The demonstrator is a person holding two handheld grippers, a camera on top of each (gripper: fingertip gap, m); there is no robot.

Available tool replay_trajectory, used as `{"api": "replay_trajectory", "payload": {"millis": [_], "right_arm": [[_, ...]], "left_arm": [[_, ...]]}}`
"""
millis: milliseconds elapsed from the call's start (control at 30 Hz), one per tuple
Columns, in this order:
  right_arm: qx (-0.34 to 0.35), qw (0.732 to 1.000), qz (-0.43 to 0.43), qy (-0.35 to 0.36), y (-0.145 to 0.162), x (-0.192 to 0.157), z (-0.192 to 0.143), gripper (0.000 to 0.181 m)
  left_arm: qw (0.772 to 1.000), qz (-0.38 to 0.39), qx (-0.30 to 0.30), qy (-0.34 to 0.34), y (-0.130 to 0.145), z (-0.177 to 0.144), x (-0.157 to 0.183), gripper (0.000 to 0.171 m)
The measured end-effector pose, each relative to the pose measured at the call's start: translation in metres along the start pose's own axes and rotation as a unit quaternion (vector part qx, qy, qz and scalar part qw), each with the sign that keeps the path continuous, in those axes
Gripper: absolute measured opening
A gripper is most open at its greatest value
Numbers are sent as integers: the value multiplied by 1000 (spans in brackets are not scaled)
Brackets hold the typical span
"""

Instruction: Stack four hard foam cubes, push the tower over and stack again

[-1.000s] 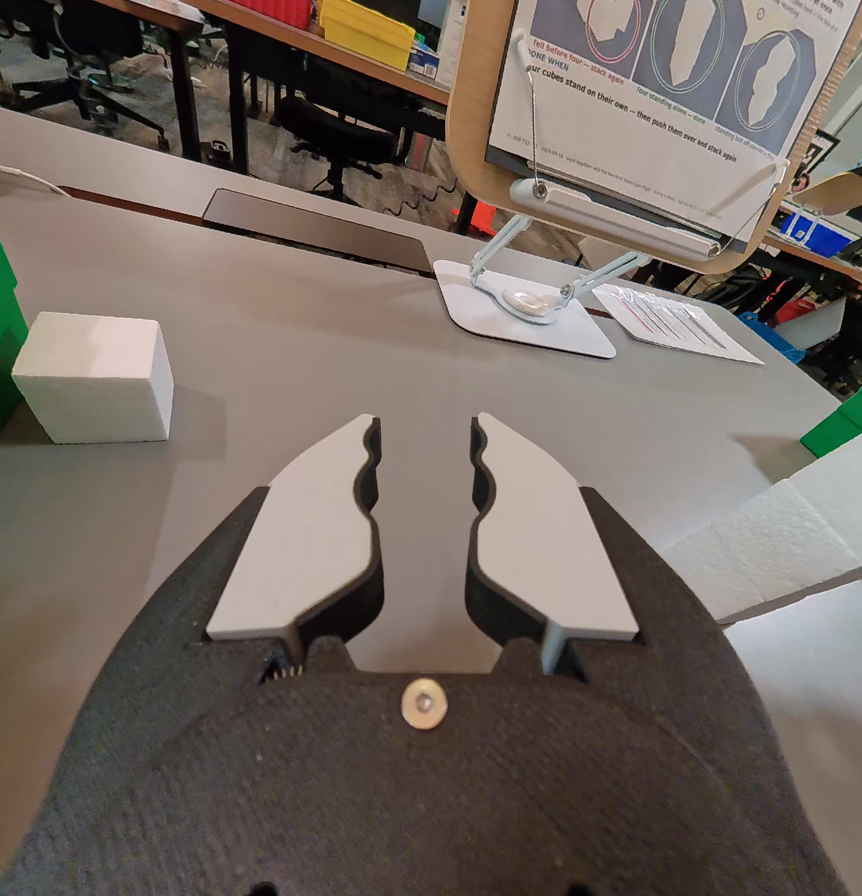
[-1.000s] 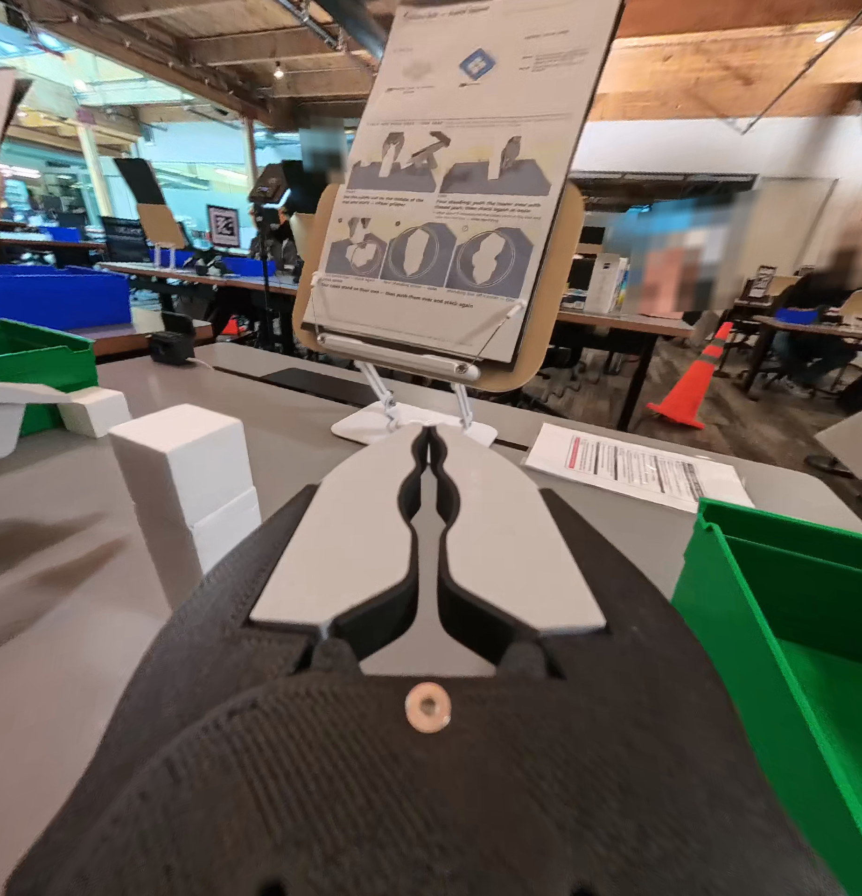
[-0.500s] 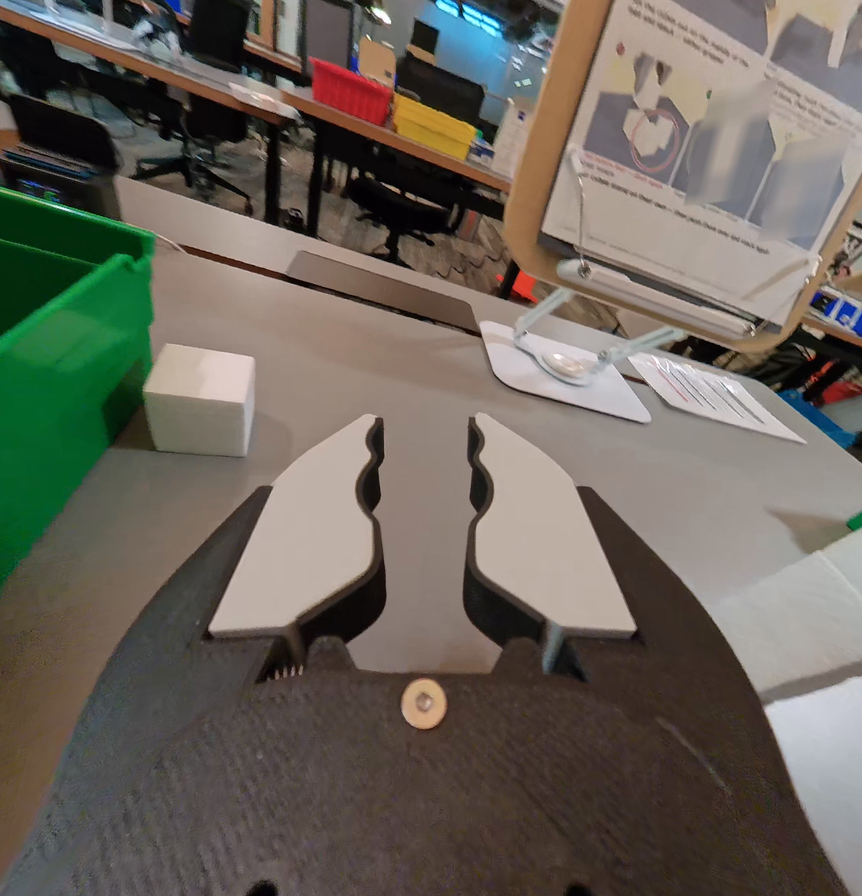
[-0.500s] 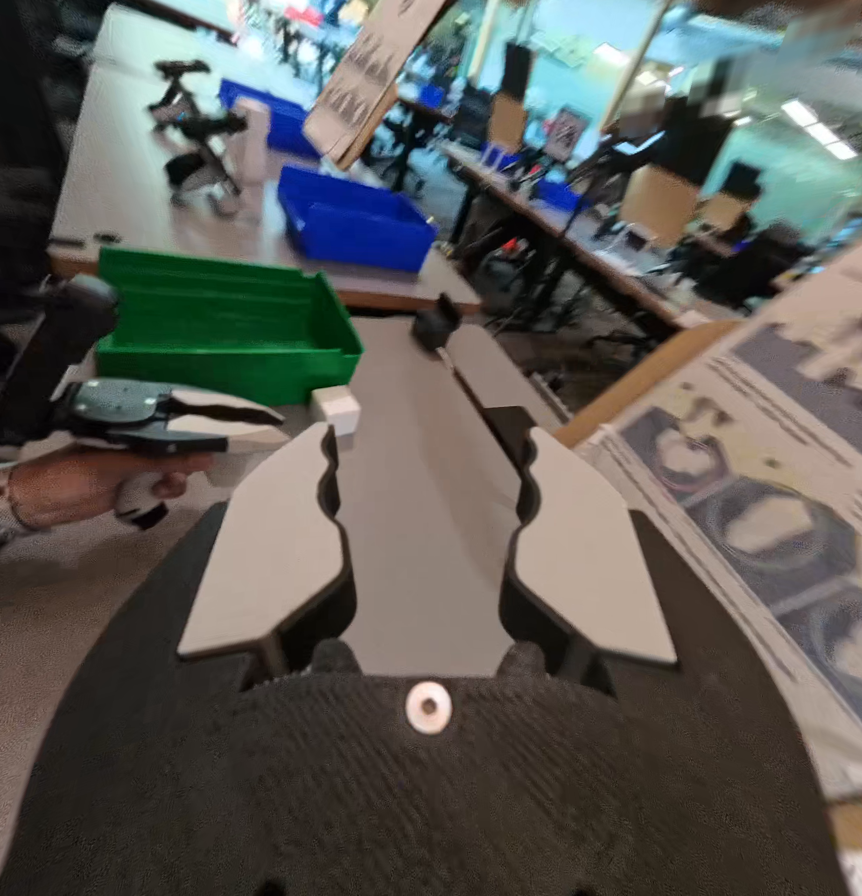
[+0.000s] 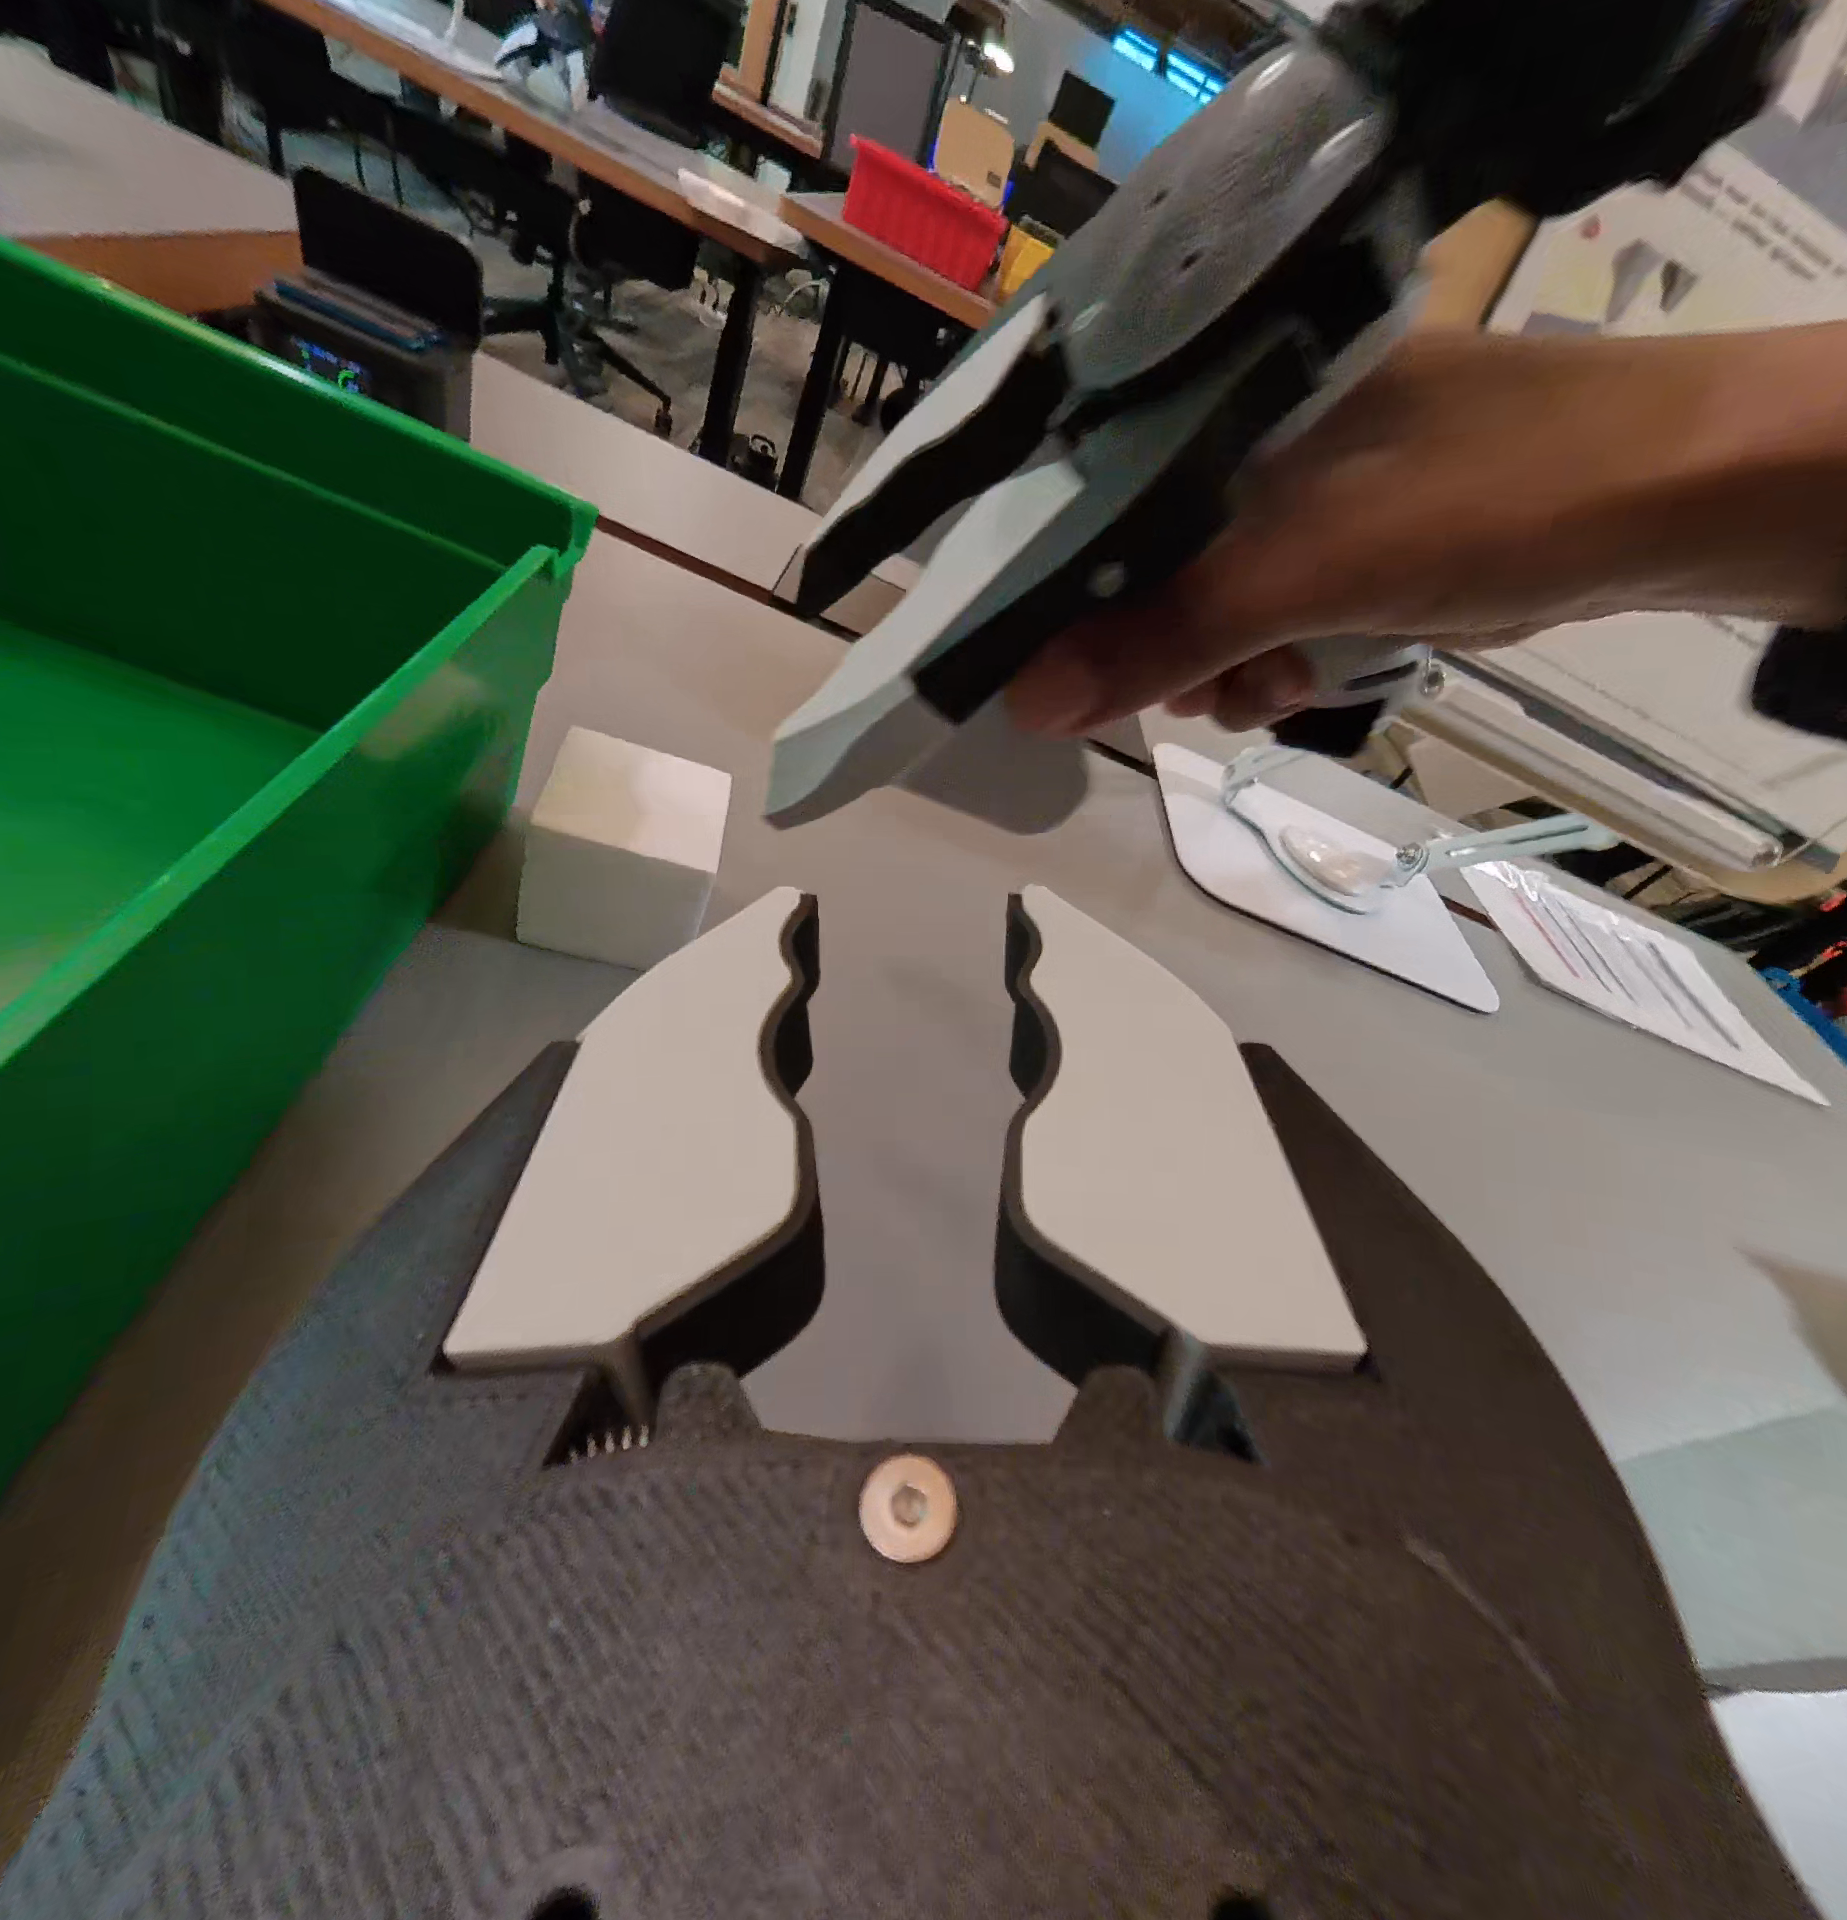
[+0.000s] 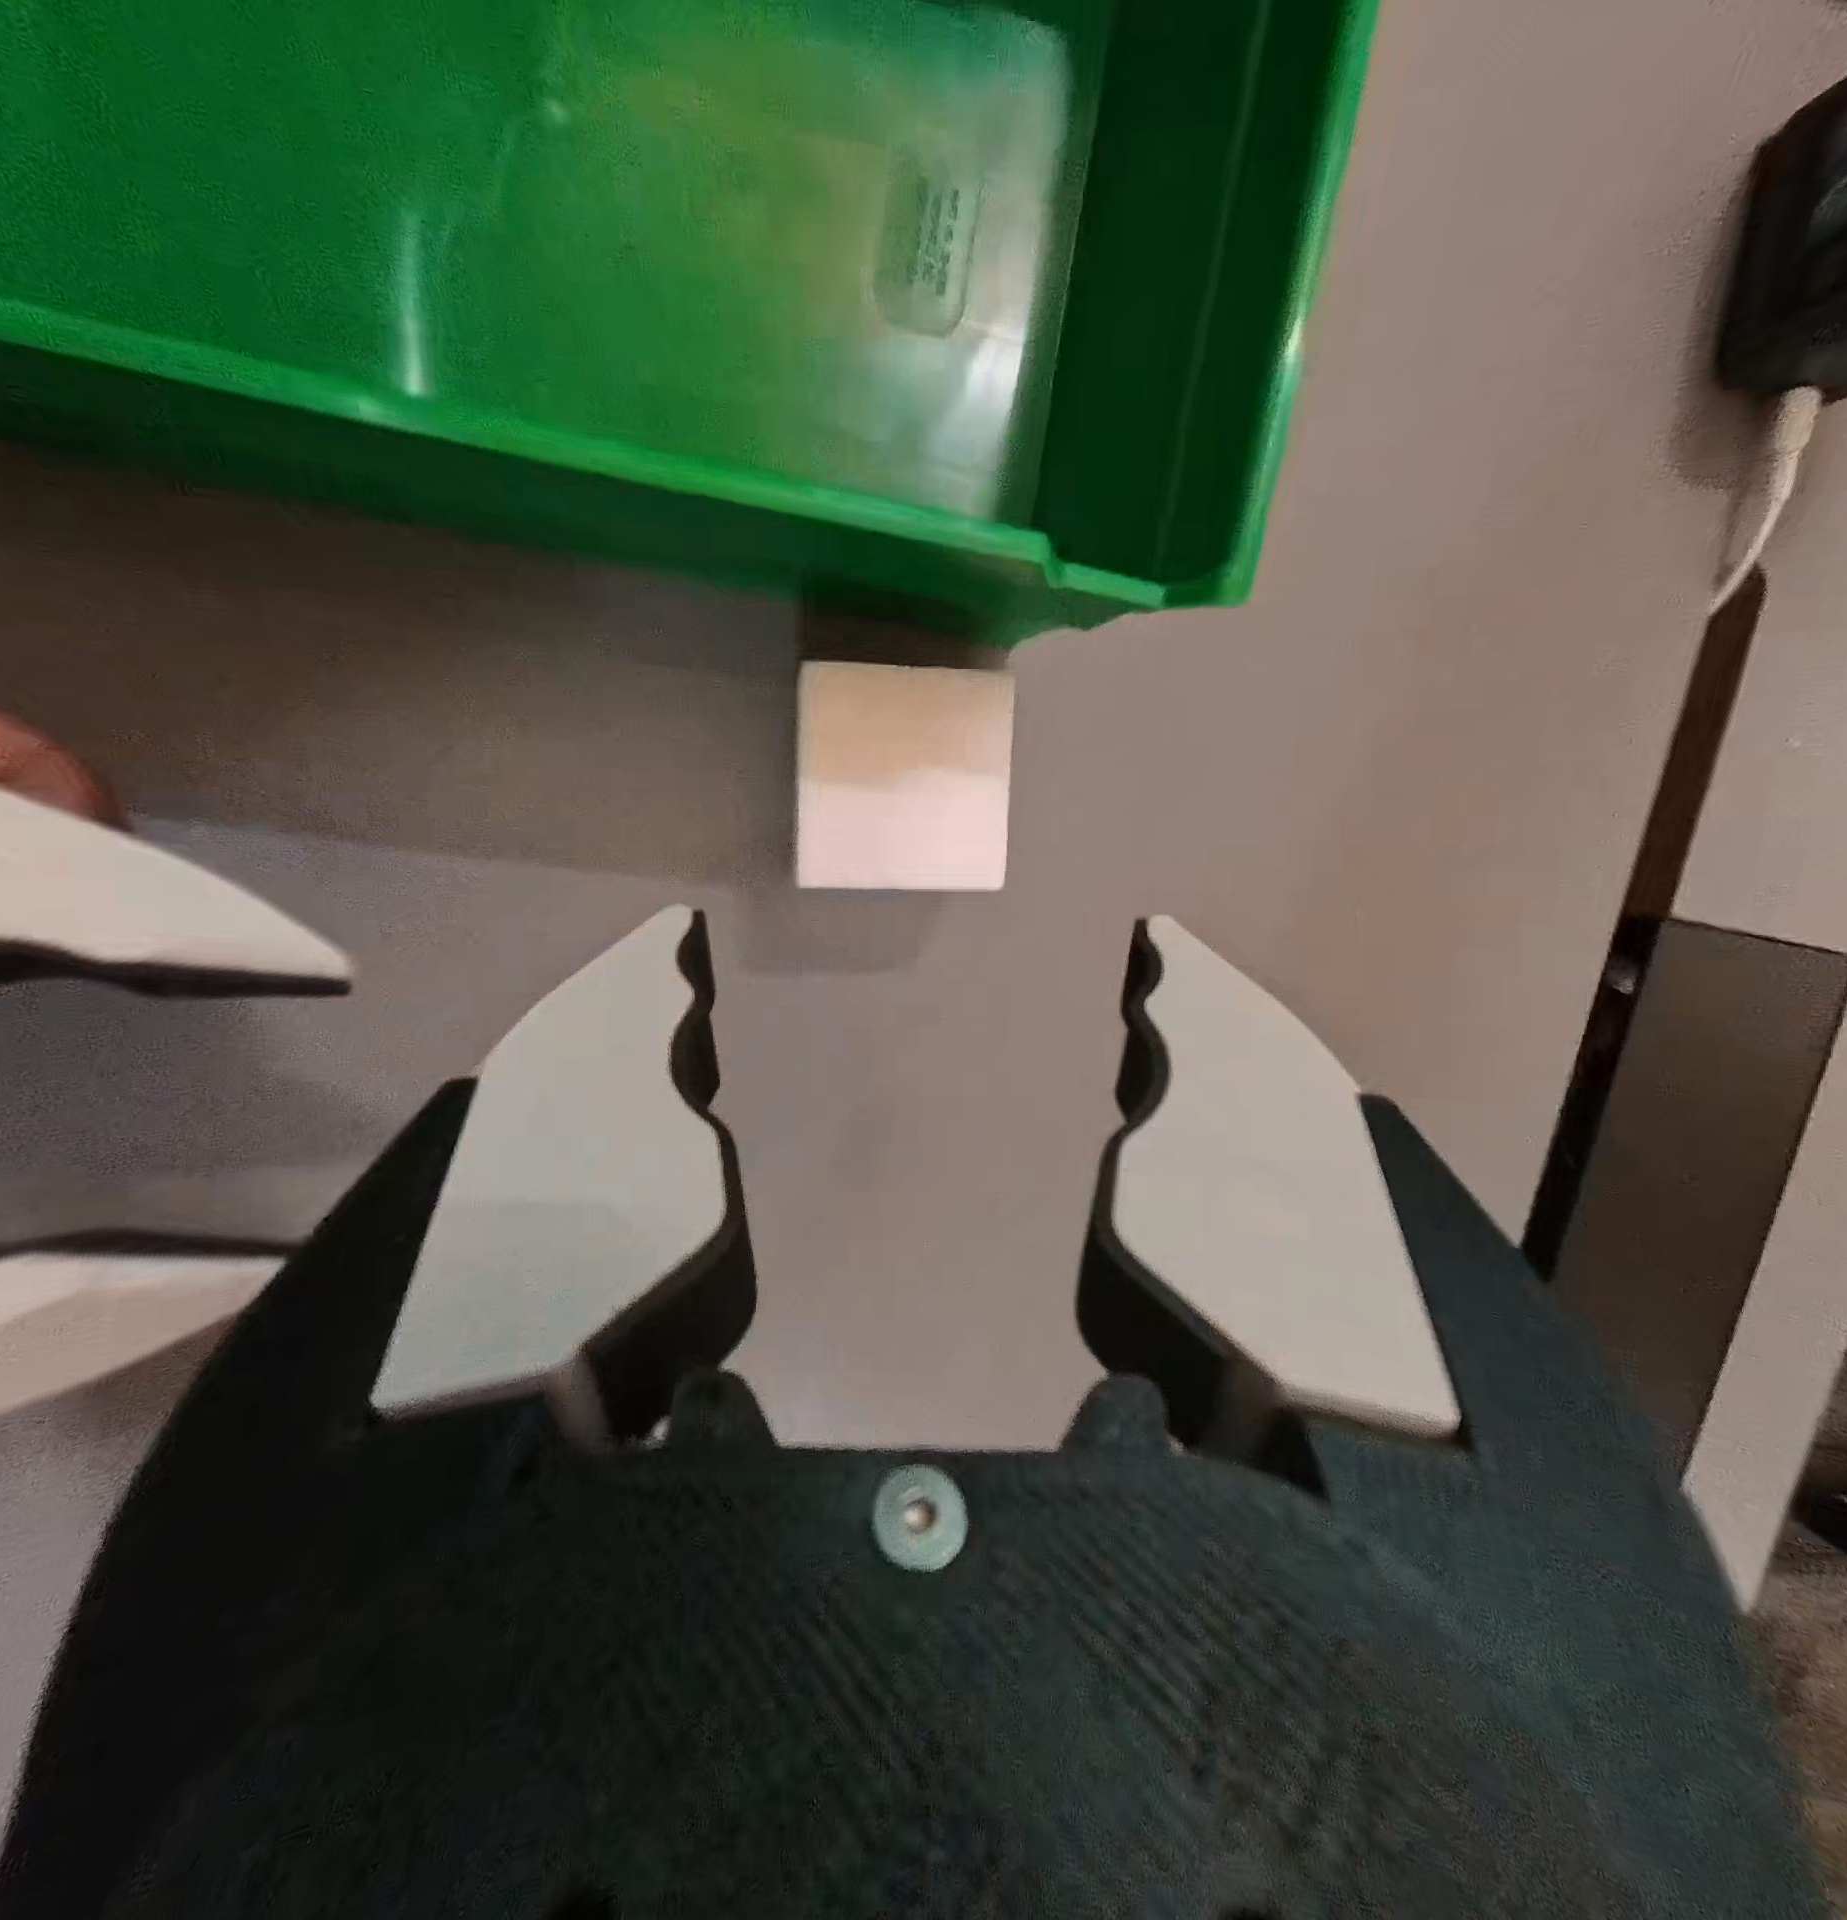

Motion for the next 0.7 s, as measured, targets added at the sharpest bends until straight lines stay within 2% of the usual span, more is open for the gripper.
{"api": "replay_trajectory", "payload": {"millis": [133, 200, 300, 400, 500, 633, 700], "right_arm": [[-35, 999, -12, -40, -6, -7, 44, 74], [-84, 995, -12, -58, 3, -13, 60, 56], [-107, 991, -28, -76, 9, -15, 55, 57], [-87, 991, 6, -98, 9, -8, 19, 57], [-61, 989, 60, -123, 19, -3, -37, 57], [13, 995, 76, -60, 51, 7, -124, 56], [27, 997, 73, -15, 76, 7, -168, 56]], "left_arm": [[999, -47, 6, 9, -1, -1, -8, 35], [998, -64, 1, 17, 1, 0, -9, 35], [997, -76, 1, 24, 2, 1, -10, 35], [996, -80, 1, 32, 3, 2, -6, 35], [996, -76, 0, 42, 4, 3, 1, 35], [997, -60, -8, 54, 8, 5, 13, 35], [997, -50, -15, 59, 12, 5, 19, 35]]}}
Point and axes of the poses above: each gripper's, where its closed fingertips meet, z out along the fingers, y out of its underside, x = y × z across the jaws, the point moved 3 cm from there along -z, back along the fingers, and after that the axes turned 13 degrees about y, right-handed, at the moved point
